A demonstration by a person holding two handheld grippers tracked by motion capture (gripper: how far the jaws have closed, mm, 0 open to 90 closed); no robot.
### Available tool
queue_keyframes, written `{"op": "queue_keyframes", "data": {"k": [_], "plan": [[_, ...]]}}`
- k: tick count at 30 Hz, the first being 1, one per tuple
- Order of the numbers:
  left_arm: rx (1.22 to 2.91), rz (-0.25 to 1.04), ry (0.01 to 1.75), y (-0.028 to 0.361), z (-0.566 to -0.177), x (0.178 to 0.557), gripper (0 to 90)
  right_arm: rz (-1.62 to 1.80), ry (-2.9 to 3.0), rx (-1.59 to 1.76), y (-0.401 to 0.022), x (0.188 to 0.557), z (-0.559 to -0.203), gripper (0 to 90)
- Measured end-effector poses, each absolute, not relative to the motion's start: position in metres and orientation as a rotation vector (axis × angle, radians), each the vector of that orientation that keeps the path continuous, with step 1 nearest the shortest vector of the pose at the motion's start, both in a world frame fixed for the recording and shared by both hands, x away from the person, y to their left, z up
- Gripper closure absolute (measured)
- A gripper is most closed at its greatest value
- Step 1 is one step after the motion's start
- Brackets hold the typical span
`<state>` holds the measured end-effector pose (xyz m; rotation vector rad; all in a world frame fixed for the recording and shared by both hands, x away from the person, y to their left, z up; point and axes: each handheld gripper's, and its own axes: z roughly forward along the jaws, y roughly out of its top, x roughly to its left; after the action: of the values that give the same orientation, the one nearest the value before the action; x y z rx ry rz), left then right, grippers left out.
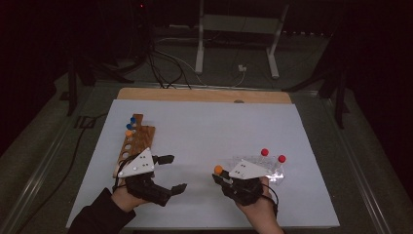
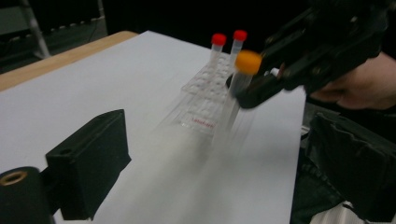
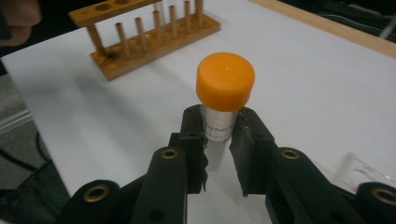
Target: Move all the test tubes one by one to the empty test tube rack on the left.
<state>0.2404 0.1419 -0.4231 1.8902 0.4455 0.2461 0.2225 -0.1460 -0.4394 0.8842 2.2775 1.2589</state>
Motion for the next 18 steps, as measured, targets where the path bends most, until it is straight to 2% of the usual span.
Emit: {"op": "queue_keyframes", "data": {"k": [13,18], "plan": [[1.889,0.197,0.359,0.115,-0.421,0.238,29.5,1.280,2.370,0.832,-0.131,0.217,-0.447,75.1],[1.895,0.186,0.342,0.105,-0.422,0.240,35.0,1.280,2.386,0.815,-0.127,0.216,-0.448,75.1]]}}
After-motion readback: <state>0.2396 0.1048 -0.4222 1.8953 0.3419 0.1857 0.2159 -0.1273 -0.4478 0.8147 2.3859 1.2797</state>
